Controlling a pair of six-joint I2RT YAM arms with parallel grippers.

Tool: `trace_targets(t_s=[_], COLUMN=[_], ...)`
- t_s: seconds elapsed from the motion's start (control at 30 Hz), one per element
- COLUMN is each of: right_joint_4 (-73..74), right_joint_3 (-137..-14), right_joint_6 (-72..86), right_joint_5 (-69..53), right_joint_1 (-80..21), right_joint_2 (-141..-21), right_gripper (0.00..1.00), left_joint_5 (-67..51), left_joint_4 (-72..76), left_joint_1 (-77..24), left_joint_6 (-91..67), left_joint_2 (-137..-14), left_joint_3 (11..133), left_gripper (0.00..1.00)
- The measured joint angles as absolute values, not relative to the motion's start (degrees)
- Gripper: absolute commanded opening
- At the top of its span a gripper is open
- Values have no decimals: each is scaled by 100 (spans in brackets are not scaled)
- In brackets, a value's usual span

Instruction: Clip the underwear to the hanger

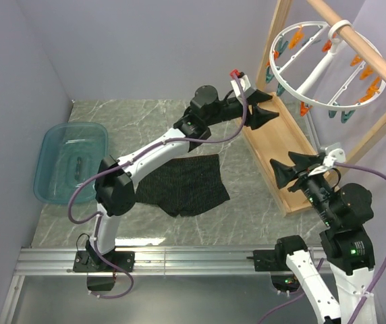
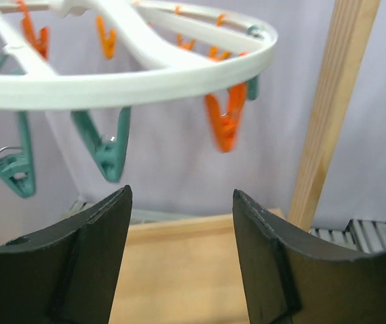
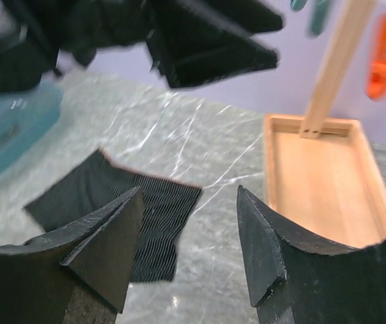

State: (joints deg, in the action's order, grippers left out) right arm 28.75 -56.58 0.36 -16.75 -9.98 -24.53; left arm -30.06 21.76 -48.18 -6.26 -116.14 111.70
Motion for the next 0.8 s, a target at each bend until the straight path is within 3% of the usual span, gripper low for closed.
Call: trace_targets(t_s=[0.4,0.8], right_joint_4=[2838,2777], right_joint_3=[-5996,-6676], right_joint_6=[661,788], right_joint_5=[-198,-60], right_joint_1=[-998,-985], right_joint_2=[-2550,-3343], right_gripper=[76,69], left_joint_5=[-2587,-2187], left_joint_4=[2484,2602], left_joint_1=[-5100,-5231], left_joint_6=[-873,-943], left_joint_2=[-12538,-12881], left_joint_3=[12108,12457], left_gripper=[63,57])
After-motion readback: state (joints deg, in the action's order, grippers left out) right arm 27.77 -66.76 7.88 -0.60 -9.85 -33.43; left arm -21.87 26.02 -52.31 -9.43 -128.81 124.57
